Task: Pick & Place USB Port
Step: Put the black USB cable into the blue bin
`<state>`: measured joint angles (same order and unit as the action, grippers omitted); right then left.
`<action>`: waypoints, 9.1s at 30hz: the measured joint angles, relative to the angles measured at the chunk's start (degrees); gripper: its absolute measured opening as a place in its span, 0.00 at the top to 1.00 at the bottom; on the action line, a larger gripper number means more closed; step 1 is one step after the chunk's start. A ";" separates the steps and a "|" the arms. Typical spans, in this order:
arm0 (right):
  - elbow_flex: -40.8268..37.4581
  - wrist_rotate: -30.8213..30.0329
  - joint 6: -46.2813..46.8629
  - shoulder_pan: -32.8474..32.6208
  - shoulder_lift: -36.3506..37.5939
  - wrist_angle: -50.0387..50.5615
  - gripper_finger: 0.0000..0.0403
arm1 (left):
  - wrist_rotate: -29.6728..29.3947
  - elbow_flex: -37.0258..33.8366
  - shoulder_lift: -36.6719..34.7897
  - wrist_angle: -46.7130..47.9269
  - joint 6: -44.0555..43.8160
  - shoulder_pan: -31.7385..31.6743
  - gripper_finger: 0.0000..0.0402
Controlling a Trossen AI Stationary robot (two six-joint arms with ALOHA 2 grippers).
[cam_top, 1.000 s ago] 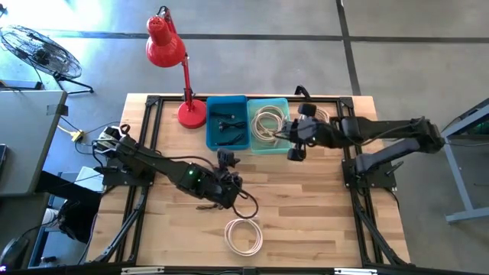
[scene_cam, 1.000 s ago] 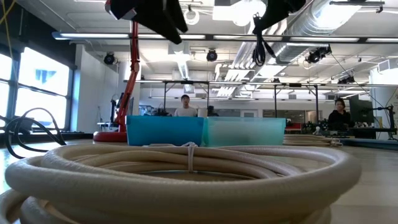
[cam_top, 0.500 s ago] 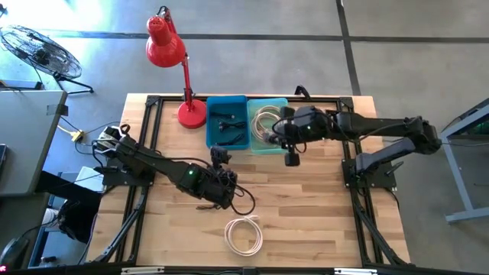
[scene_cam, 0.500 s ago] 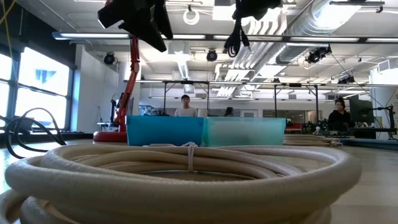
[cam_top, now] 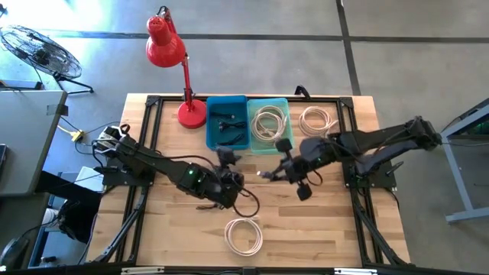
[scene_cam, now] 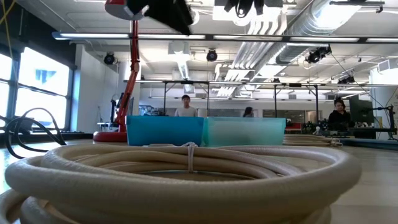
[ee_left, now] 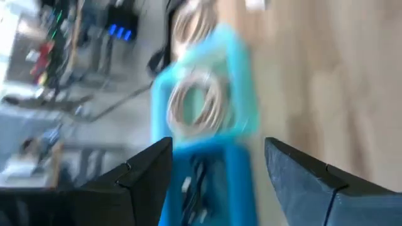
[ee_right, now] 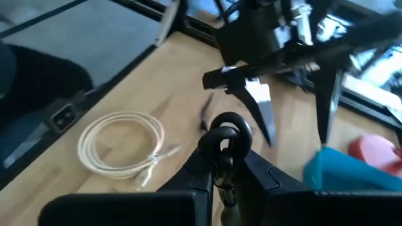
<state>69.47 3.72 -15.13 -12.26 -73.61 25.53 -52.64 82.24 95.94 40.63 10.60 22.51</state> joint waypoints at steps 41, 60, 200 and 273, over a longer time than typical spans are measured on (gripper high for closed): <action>0.00 -5.09 -6.37 -7.51 -2.41 -0.61 0.93 | 46.56 0.02 0.00 -36.21 11.42 -7.22 0.38; -0.02 -7.60 -6.39 -7.61 -2.55 -0.83 0.93 | 47.54 0.04 3.34 -37.20 11.59 -8.68 0.38; -1.66 -36.62 48.27 -16.40 18.65 49.23 0.52 | 54.82 -14.11 -0.39 5.96 -9.76 -15.44 0.45; -14.05 -31.44 36.06 -16.40 18.50 23.85 0.52 | 19.78 -0.18 6.51 14.80 -5.73 -18.44 0.93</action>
<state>55.42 -27.72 20.93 -28.67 -55.11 49.39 -32.86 82.06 102.45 55.44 4.88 4.07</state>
